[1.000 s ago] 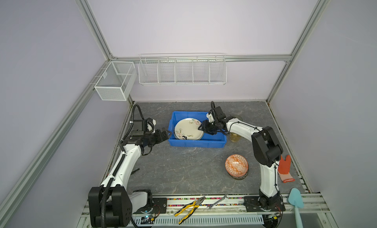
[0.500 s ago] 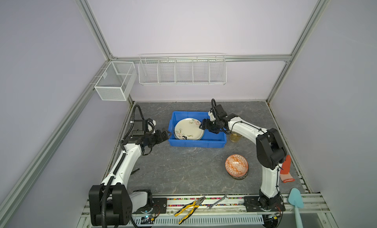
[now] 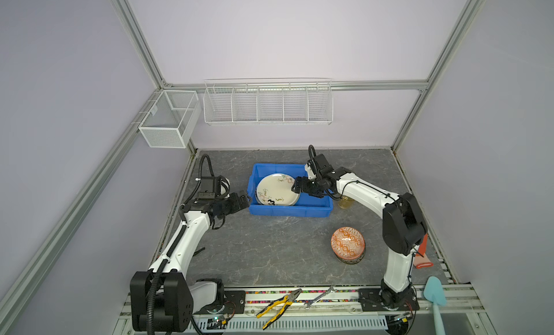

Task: Place the mixed dishes into the plastic bin
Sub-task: 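Lower the calligraphy plate into the bin onto the watermelon plate with the right gripper, then open the right gripper and move it to the stacked patterned bowls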

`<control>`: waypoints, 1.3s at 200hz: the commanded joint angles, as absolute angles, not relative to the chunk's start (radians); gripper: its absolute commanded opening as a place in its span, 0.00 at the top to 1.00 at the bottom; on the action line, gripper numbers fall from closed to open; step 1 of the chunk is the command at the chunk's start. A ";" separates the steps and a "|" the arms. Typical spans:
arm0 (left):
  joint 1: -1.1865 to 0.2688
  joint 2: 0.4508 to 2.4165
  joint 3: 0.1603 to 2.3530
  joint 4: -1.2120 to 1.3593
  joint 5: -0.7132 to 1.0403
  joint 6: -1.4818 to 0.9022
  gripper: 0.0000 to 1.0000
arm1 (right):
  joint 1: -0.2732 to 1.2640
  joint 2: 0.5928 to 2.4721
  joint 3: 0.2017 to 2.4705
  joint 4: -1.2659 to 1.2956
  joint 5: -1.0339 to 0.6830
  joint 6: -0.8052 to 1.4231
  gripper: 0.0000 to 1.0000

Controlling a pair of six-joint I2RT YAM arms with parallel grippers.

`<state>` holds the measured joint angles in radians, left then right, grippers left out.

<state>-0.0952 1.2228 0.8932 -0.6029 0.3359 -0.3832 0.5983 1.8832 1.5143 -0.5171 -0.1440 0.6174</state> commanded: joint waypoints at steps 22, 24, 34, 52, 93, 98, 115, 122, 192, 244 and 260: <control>-0.107 1.181 0.891 -0.624 0.250 -0.376 0.02 | 0.647 1.730 1.478 -0.614 -0.047 0.597 0.12; -0.108 1.180 0.891 -0.625 0.247 -0.375 0.02 | 0.649 1.725 1.477 -0.619 -0.045 0.598 0.12; -0.109 1.176 0.893 -0.627 0.237 -0.377 0.02 | 0.661 1.700 1.474 -0.643 -0.032 0.608 0.12; -0.111 1.160 0.891 -0.629 0.231 -0.379 0.02 | 0.684 1.649 1.468 -0.697 0.009 0.621 0.12; -0.117 1.127 0.888 -0.637 0.214 -0.383 0.02 | 0.770 1.523 1.460 -0.858 0.159 0.668 0.12; -0.118 1.126 0.888 -0.638 0.212 -0.384 0.02 | 0.781 1.508 1.459 -0.881 0.178 0.673 0.12; -0.122 1.126 0.885 -0.632 0.217 -0.388 0.02 | 0.815 1.460 1.442 -0.945 0.218 0.692 0.12; -0.123 1.131 0.884 -0.631 0.223 -0.390 0.02 | 0.828 1.436 1.428 -0.966 0.228 0.704 0.12; -0.177 1.133 0.882 -0.628 0.235 -0.391 0.02 | 0.893 1.100 1.197 -1.125 0.283 0.863 0.02; -0.214 1.118 0.893 -0.667 0.239 -0.396 0.02 | 0.904 0.928 1.110 -1.241 0.323 0.936 0.05; -0.242 1.117 0.903 -0.700 0.270 -0.427 0.02 | 0.904 0.905 1.092 -1.275 0.329 0.950 0.07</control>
<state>-0.2096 1.1366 0.8932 -0.6361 0.2398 -0.3927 0.8948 0.9375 1.1263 -1.1870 0.2943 0.8909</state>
